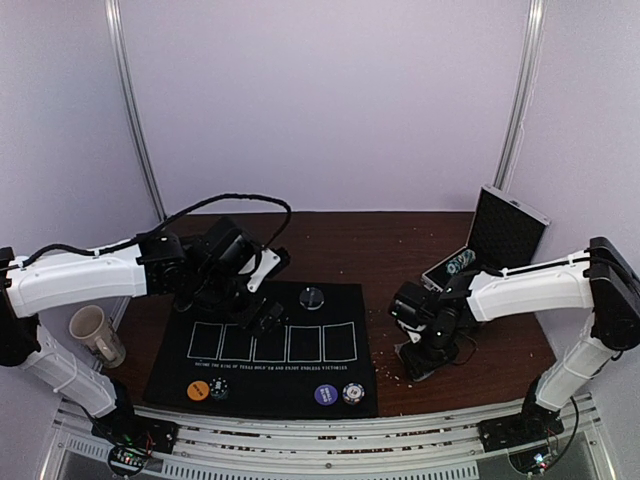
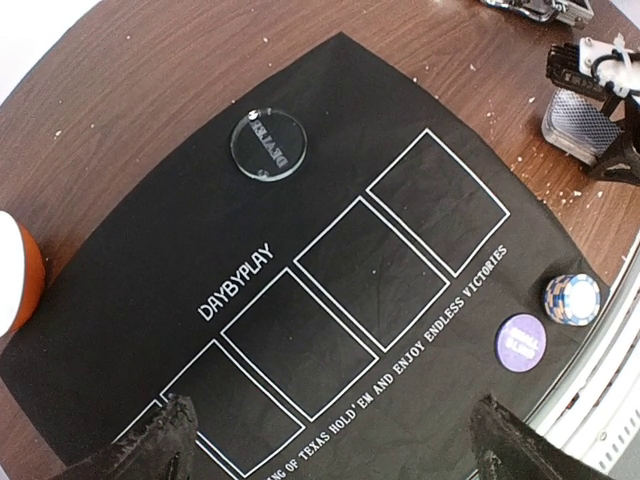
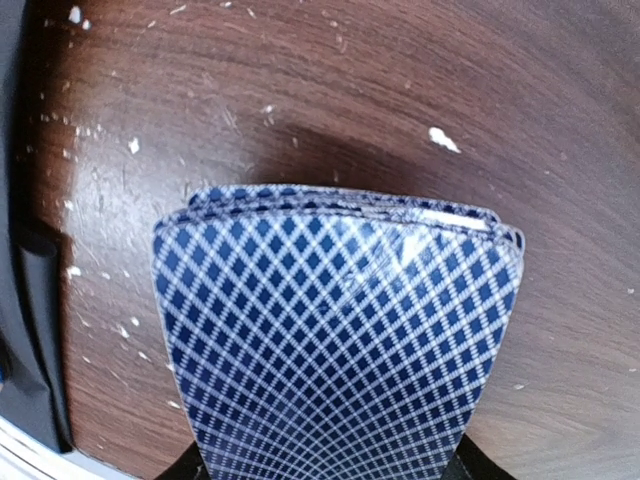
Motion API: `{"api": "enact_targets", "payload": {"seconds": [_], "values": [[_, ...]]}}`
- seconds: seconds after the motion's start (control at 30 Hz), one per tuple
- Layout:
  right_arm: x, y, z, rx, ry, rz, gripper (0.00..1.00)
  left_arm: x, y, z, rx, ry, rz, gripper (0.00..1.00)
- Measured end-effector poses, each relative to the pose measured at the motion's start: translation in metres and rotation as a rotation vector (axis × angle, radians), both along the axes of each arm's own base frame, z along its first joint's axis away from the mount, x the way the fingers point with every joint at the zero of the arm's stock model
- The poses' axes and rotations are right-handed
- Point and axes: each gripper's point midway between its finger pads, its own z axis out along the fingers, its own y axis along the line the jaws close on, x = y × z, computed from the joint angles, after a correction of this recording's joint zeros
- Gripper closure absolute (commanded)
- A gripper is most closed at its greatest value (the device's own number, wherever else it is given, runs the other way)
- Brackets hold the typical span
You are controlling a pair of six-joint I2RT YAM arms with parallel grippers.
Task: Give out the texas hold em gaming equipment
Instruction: Pick up the face-down deck piles from the center of the board, then pass from the right arm to the left
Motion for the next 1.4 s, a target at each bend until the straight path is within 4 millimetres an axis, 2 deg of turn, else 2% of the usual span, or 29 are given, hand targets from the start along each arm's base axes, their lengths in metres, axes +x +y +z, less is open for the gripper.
{"api": "enact_targets", "payload": {"seconds": [0.13,0.2,0.33,0.47,0.6,0.67,0.83,1.0,1.13,1.4], "values": [[0.000,0.002,0.013,-0.042,-0.018,0.070,0.55,0.006,-0.002,0.005,-0.046,0.010,0.007,0.05],[0.003,0.015,0.029,-0.045,-0.054,0.138,0.55,0.012,-0.002,0.011,-0.093,0.015,0.017,0.08],[0.008,0.058,0.074,0.009,-0.160,0.299,0.55,0.021,-0.008,0.031,-0.213,0.022,0.014,0.13],[0.012,0.105,0.128,0.080,-0.283,0.437,0.55,0.020,-0.022,0.051,-0.374,0.045,-0.034,0.18],[0.009,0.144,0.157,0.101,-0.367,0.564,0.56,0.013,-0.028,0.056,-0.503,0.094,-0.074,0.17],[0.005,0.161,0.162,0.098,-0.393,0.626,0.56,0.009,-0.031,0.055,-0.556,0.124,-0.099,0.15],[-0.005,0.190,0.162,0.084,-0.419,0.742,0.57,-0.009,-0.036,0.061,-0.683,0.179,-0.172,0.13],[-0.006,0.199,0.167,0.084,-0.444,0.779,0.57,-0.015,-0.030,0.064,-0.750,0.219,-0.192,0.18],[-0.004,0.205,0.170,0.094,-0.463,0.791,0.58,-0.022,-0.031,0.062,-0.768,0.250,-0.220,0.18],[-0.004,0.215,0.172,0.088,-0.487,0.822,0.59,-0.021,-0.034,0.046,-0.747,0.298,-0.216,0.20]]}}
